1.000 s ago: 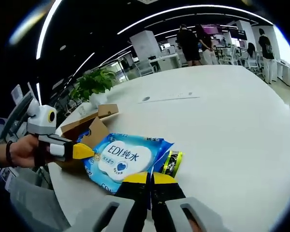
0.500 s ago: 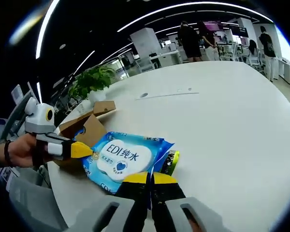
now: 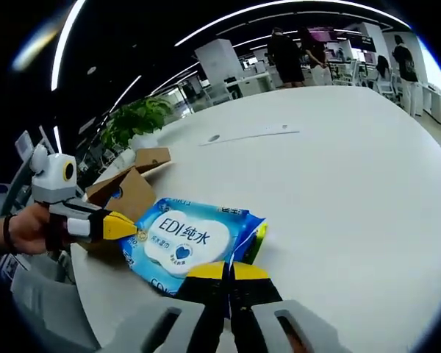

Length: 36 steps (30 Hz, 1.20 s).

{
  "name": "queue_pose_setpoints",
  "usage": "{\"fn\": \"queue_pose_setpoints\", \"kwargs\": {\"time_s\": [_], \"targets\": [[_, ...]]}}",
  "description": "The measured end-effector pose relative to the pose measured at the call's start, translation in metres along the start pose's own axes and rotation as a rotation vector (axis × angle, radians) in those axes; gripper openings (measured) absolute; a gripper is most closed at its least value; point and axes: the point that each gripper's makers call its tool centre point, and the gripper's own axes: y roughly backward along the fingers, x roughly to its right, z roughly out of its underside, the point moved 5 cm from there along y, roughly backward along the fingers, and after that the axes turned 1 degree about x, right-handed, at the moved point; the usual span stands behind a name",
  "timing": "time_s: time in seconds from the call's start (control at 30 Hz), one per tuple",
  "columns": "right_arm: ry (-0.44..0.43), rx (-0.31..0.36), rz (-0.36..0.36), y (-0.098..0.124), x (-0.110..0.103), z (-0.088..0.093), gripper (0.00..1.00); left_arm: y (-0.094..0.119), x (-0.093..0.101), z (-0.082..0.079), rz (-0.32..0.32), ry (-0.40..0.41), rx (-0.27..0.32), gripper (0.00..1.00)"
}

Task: Operate the shoe box by opening the lid, removing the specified soft item, and placing it in the target area until the item is outside and the box remains undamaged.

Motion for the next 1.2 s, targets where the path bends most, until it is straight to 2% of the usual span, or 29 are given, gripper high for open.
{"fn": "queue_pose_setpoints", "kwargs": {"time_s": [0.47, 0.93, 1.2], "targets": [[-0.014, 0.003, 0.002, -0.005, 0.001, 0.005, 0.0, -0.003, 0.0, 0.004, -0.047, -0.088, -0.035, 0.0], [-0.048, 0.012, 0.035, -0.005, 0.004, 0.009, 0.0, -0.001, 0.0, 0.006, -0.07, -0.122, -0.042, 0.02], [-0.066, 0.022, 0.058, -0.002, 0.005, 0.008, 0.01, 0.009, -0.001, 0.006, -0.069, -0.124, -0.04, 0.03]]}}
